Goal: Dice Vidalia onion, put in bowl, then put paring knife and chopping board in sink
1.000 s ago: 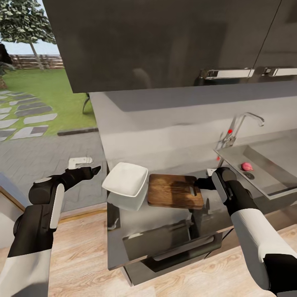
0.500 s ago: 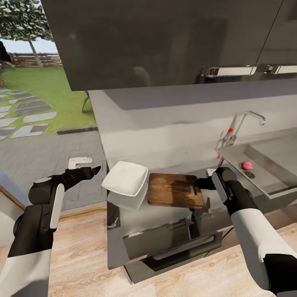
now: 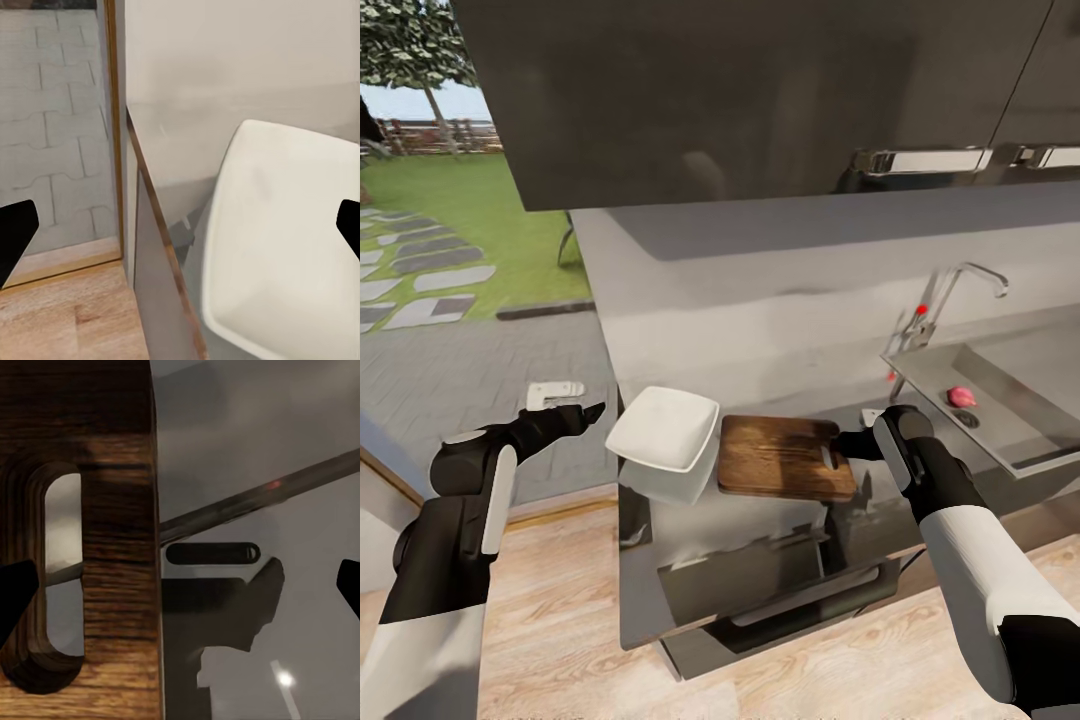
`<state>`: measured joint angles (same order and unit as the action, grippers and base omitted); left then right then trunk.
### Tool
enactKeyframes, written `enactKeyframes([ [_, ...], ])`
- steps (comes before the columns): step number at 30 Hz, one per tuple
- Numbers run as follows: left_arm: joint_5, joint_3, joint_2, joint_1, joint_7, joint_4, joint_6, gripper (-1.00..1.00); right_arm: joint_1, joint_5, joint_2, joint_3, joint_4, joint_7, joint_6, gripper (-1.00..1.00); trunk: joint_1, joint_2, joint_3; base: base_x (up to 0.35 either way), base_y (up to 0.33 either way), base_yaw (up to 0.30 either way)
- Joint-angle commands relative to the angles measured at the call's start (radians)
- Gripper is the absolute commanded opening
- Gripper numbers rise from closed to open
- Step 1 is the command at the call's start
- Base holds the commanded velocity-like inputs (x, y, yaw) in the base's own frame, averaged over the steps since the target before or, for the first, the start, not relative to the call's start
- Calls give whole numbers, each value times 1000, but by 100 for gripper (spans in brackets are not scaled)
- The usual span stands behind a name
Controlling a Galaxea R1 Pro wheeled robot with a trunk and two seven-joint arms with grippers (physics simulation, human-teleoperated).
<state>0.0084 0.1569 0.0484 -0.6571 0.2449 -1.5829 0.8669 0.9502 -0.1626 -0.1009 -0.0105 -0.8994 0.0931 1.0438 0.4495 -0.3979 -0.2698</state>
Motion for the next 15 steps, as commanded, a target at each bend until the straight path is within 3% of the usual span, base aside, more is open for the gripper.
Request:
enactKeyframes([
  [1,1,1,-1,-1,4,-1,6,100,1,-11,0,-1,-1,10,3,100,1,-2,-3,0,0,0],
  [15,1,1,-10,-1,4,-1,6,100,1,-11,0,-1,-1,10,3,100,1,-2,-24,0,0,0],
])
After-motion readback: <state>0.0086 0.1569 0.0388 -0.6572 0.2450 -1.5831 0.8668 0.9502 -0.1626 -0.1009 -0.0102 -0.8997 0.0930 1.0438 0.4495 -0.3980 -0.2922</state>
